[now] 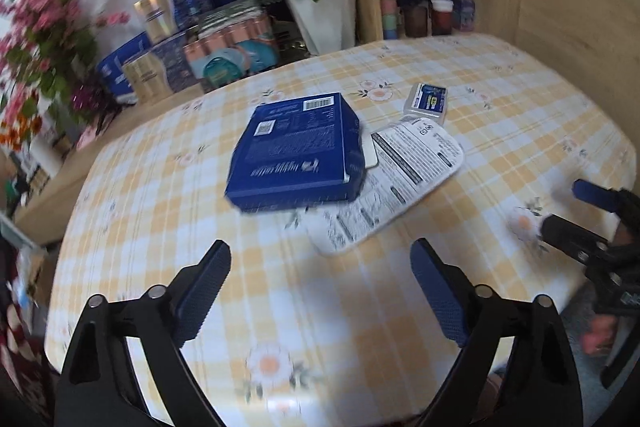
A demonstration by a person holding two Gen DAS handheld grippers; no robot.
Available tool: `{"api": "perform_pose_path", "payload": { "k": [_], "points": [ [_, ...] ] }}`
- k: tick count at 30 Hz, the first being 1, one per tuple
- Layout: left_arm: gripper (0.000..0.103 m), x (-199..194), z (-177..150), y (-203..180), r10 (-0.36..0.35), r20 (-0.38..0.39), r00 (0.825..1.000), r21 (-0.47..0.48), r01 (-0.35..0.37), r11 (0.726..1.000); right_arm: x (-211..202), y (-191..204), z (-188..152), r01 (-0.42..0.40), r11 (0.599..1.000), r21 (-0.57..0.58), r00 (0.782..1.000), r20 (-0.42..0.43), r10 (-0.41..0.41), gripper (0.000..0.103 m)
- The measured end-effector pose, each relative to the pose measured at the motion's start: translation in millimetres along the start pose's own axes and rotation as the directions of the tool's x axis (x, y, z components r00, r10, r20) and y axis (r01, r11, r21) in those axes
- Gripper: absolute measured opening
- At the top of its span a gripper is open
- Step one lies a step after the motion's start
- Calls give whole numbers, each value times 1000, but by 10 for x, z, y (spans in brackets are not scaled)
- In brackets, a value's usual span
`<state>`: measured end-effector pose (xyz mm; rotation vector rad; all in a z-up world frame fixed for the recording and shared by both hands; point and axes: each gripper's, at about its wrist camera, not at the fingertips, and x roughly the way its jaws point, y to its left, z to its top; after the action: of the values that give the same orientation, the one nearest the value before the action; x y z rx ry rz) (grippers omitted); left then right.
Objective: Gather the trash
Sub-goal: 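Reach the left gripper to the blue coffee box and grasp it, then lift the blue box with the left gripper while the right grasps the clear plastic scrap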
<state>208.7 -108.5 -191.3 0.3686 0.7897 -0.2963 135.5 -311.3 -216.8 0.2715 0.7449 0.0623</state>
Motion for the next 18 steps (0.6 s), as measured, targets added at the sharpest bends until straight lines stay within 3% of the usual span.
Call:
{"api": "perform_pose_path", "payload": {
  "k": [7, 18],
  "points": [
    [75, 707, 396, -271, 132, -83, 988, 164, -117, 979, 188, -206, 76, 0, 999, 47, 1000, -14, 0, 97],
    [75, 1054, 528, -465, 262, -111, 959, 294, -220, 930, 216, -363, 20, -16, 997, 81, 999, -27, 19, 97]
  ]
}}
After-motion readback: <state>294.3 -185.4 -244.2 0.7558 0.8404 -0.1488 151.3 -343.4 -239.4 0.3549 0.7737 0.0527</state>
